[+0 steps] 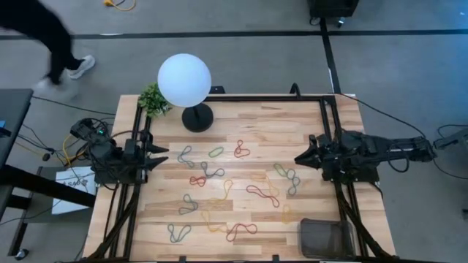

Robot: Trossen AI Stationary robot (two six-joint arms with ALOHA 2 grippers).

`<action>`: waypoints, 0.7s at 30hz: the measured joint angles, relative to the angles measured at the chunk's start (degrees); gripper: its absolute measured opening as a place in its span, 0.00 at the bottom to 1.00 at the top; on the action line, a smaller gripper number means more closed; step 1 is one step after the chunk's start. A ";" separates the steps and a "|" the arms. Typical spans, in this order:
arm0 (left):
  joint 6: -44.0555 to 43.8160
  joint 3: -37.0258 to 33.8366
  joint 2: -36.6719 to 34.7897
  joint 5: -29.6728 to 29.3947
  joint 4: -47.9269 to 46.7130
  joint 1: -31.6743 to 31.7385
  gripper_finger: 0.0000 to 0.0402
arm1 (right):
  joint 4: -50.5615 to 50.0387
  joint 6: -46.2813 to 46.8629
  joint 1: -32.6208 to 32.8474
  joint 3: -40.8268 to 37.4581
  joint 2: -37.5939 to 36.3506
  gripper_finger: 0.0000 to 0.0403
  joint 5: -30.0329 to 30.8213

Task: Pick and place items into bin
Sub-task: Put the blue rubber band into the black bin

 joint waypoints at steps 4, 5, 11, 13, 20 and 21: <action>-1.47 -0.03 0.01 0.46 -0.93 0.00 0.30 | 3.44 -0.14 0.00 0.00 3.48 0.13 -0.02; -1.47 -0.03 0.01 0.45 -0.88 0.00 0.30 | 3.61 -0.14 0.00 0.00 4.05 0.13 -0.02; -1.38 -0.03 0.02 0.41 -0.75 0.00 0.30 | 8.38 -2.74 0.04 0.00 6.93 0.13 4.25; -2.61 -0.03 0.02 0.86 -0.75 0.02 0.30 | 10.62 -1.71 0.25 0.02 8.37 0.13 4.41; -1.90 -0.03 0.01 4.49 -1.08 0.00 0.30 | 11.52 -0.19 0.07 0.02 14.16 0.13 4.49; -1.75 -0.03 0.01 4.48 -1.47 0.00 0.30 | 11.72 -0.26 -0.09 0.02 15.19 0.13 4.61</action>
